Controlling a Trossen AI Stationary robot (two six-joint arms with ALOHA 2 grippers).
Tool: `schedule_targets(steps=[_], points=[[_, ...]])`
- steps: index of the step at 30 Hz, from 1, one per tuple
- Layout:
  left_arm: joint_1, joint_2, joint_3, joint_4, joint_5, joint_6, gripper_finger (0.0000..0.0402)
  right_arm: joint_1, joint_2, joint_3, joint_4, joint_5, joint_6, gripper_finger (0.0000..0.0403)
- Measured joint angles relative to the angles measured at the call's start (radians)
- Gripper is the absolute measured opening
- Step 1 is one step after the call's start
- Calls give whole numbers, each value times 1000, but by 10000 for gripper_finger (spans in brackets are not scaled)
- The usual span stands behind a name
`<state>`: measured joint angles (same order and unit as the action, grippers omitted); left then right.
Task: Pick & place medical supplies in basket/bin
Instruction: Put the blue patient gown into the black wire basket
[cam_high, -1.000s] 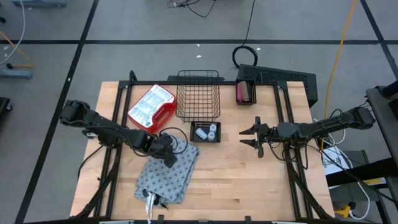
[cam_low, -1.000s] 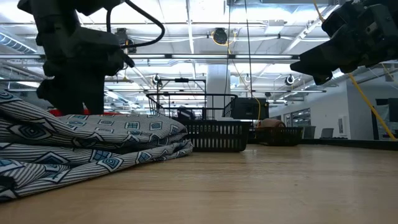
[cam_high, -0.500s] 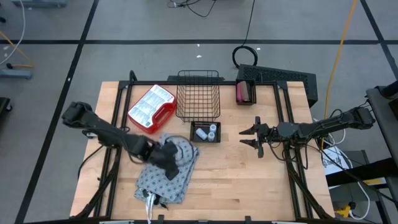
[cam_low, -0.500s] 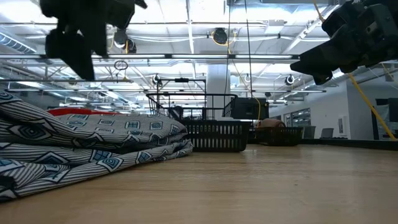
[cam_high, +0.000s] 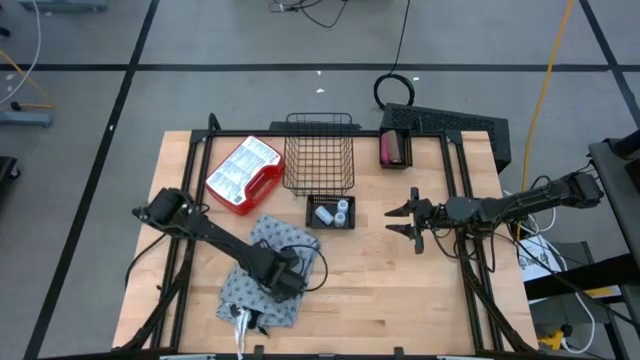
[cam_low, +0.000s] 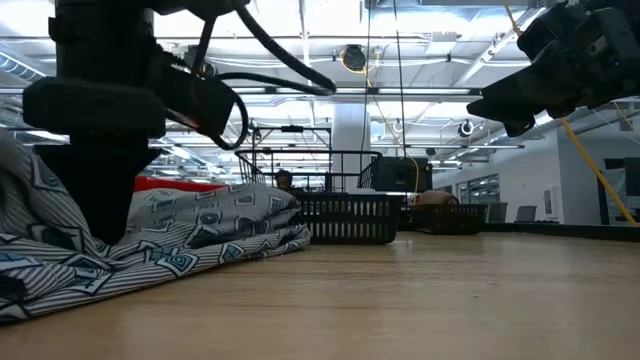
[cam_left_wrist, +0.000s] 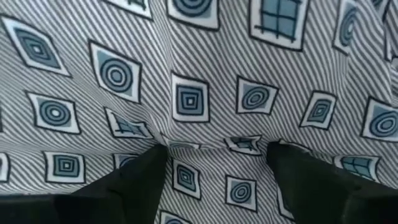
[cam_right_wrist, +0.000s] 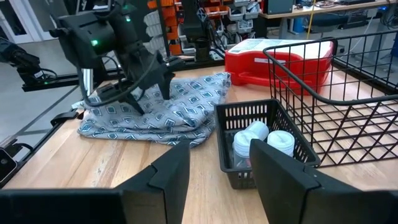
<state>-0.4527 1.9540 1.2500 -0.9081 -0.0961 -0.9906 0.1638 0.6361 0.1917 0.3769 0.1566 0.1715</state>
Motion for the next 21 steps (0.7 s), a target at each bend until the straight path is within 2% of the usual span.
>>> schedule_targets(steps=[6, 10, 13, 17, 21], points=[[18, 20, -3, 97, 9, -63, 294, 0, 0, 0, 0, 0, 0, 155], [20, 12, -4, 102, 10, -78, 294, 0, 0, 0, 0, 1, 0, 155], [26, 12, -5, 102, 39, -85, 294, 0, 0, 0, -1, 0, 0, 155], [57, 17, -5, 104, 135, -114, 294, 0, 0, 0, -1, 0, 0, 155], [63, 17, -5, 108, 143, -81, 294, 0, 0, 0, -1, 0, 0, 155]])
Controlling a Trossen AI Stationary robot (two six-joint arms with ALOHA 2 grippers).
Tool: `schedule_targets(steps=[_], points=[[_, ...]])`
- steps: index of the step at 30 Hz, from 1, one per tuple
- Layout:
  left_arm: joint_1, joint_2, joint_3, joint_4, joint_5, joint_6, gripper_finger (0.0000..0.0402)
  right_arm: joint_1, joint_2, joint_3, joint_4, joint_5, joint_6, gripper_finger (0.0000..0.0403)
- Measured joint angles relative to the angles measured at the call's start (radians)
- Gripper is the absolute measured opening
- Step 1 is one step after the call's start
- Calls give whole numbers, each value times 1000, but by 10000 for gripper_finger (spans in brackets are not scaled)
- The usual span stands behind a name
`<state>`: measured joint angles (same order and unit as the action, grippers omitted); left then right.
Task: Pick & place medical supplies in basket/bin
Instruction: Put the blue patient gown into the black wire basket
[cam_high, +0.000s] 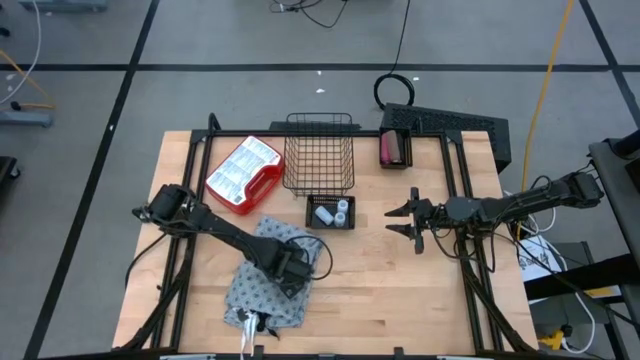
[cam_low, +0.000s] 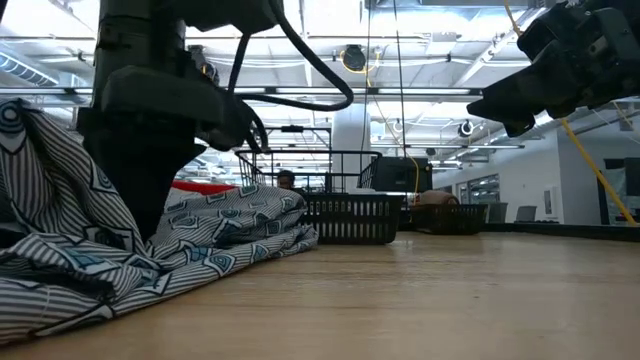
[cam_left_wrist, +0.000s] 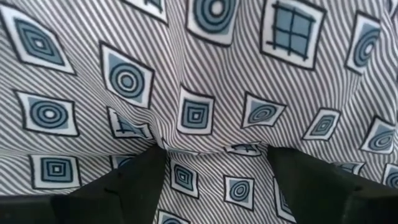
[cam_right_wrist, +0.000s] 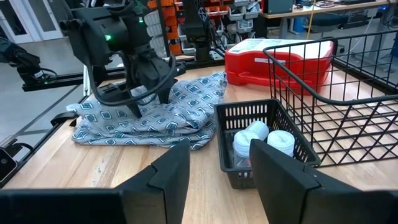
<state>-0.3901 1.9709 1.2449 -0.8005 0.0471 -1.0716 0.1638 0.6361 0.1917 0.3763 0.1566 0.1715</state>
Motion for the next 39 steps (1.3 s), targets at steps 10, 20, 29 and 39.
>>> schedule_targets(steps=[10, 20, 29, 39], points=[[20, 1, 0, -2, 9, -11, 344, 0, 0, 0, -10, 0, 26, 155], [41, -132, 17, -89, -120, -74, 359, 0, 0, 0, -9, -1, 26, 155], [-9, -175, 6, -124, -143, -312, 363, 0, 0, 0, -8, -1, 26, 155], [-31, -79, -110, -13, -115, -459, 363, 0, 0, 0, -9, -1, 29, 155]])
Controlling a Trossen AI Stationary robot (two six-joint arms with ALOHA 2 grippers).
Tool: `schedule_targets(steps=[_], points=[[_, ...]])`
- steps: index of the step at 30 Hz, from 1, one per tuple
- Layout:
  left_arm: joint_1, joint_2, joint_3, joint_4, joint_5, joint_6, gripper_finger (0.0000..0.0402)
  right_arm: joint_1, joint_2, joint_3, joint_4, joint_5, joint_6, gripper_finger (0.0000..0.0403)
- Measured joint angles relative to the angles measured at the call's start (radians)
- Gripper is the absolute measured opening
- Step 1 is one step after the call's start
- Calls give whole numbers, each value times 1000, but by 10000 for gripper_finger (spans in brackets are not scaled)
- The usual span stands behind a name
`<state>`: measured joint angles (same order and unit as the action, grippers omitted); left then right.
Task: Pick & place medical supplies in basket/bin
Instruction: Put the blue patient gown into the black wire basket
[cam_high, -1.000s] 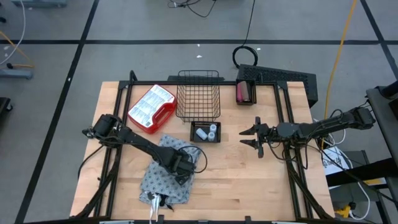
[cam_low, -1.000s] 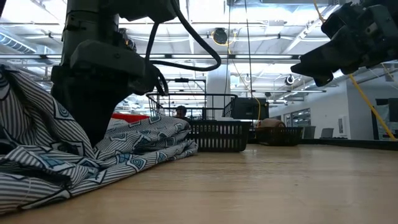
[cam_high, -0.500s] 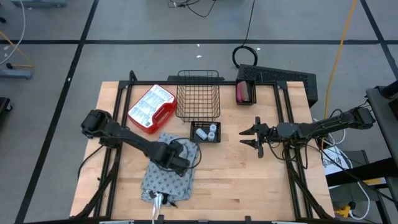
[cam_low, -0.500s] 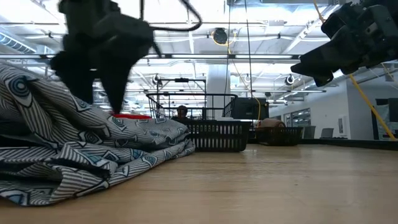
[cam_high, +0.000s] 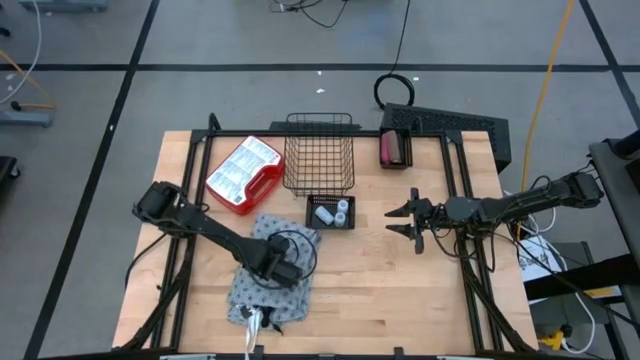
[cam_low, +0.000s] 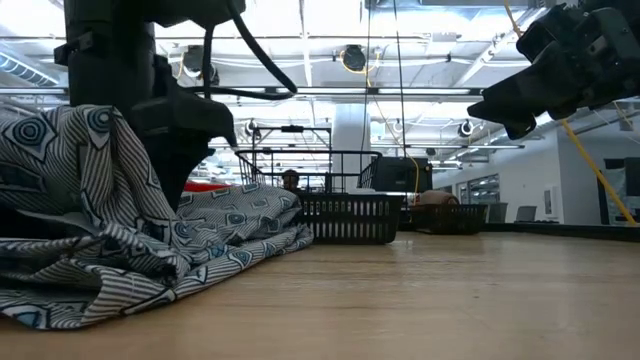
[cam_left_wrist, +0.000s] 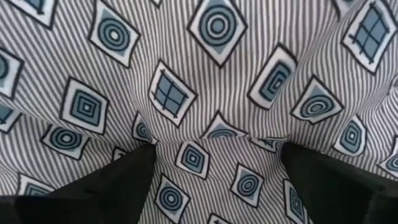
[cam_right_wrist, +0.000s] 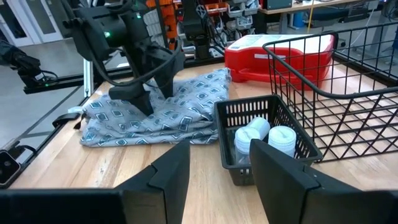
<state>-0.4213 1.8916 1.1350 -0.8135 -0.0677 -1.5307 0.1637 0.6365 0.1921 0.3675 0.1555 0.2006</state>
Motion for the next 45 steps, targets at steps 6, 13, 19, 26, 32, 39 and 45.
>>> schedule_targets(steps=[6, 13, 19, 26, 32, 39, 45], points=[[-17, 36, -10, 32, -9, -24, 363, 0, 1, 0, -1, 0, 1, 155], [-19, 38, -12, 57, -32, -27, 353, 0, 2, 0, 0, 0, 1, 155], [-19, 42, -15, 52, -32, -24, 261, 0, 2, 0, -1, 0, 1, 155], [-28, 42, -16, 65, -44, -23, 95, 0, 2, 0, -5, 0, 1, 155], [-63, 44, -18, 69, -156, -17, 45, 0, 2, 0, -6, 0, 1, 155], [-79, -32, -13, 31, -182, 39, 45, 0, 2, 0, -5, 0, 1, 155], [-101, -213, -2, 19, -280, 71, 45, 0, 2, 0, -6, 0, 1, 155]])
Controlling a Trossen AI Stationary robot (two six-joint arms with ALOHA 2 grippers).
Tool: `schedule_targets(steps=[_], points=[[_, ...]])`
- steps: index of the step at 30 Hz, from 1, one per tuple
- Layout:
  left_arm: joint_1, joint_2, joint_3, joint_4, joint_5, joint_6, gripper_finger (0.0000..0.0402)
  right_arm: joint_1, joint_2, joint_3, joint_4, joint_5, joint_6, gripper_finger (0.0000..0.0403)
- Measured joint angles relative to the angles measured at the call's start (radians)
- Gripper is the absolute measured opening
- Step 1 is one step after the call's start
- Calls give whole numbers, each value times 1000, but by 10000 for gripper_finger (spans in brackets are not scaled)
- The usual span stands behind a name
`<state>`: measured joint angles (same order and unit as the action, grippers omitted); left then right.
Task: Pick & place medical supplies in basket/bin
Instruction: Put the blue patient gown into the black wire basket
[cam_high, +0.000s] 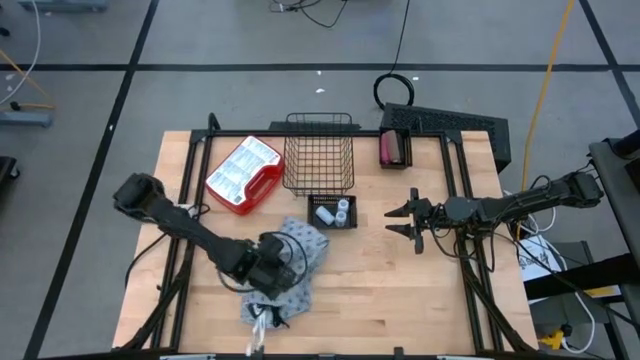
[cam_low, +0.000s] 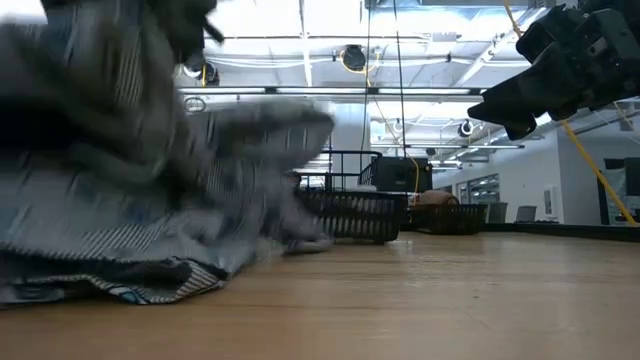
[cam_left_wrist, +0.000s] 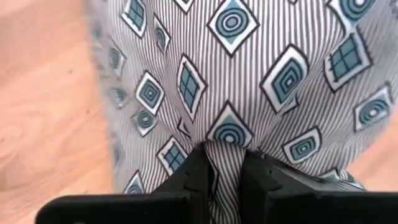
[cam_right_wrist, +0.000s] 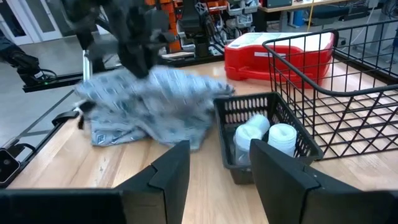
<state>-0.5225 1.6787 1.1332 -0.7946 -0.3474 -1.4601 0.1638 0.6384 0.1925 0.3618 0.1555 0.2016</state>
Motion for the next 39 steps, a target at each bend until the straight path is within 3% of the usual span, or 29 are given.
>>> schedule_targets(steps=[8, 26, 39], points=[[-36, -121, 1, -13, -124, 0, 45, 0, 0, 0, 0, 0, 0, 155], [-57, -122, 2, 13, -35, 13, 45, 0, 0, 0, 0, 0, 0, 155], [-22, -304, 5, 202, -169, 244, 45, 0, 0, 0, 1, 0, 19, 155]])
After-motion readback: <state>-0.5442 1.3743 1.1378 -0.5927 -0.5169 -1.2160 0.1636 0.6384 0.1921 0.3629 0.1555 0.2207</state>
